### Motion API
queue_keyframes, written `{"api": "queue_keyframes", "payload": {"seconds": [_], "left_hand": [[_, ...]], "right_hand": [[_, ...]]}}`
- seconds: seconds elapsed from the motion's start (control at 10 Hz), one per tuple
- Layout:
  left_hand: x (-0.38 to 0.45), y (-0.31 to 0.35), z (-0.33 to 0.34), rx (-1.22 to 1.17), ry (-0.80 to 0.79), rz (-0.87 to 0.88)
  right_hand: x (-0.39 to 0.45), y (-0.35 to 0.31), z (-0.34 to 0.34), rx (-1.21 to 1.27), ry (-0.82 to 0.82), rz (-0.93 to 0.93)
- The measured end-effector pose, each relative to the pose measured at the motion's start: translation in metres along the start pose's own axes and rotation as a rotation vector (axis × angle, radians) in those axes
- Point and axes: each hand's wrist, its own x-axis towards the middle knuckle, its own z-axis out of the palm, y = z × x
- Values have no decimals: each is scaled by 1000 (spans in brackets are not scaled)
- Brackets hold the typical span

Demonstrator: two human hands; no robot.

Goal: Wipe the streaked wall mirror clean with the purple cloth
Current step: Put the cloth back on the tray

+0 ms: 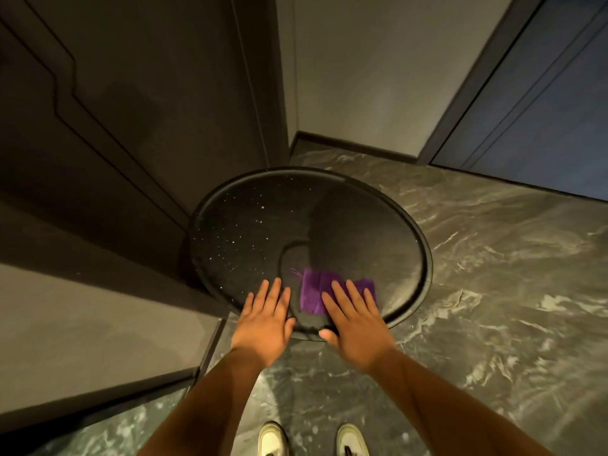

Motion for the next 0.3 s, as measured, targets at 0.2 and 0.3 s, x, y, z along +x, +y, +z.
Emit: {"api": "queue_keyframes", "payload": {"seconds": [0.2,0.3], "left_hand": [[-2,0,-19,-37,-53,-9],[-18,0,-33,-60,-64,-11]], "right_hand": [[0,-1,-17,33,-62,16],[-21,-6,-32,103,-22,68]]}}
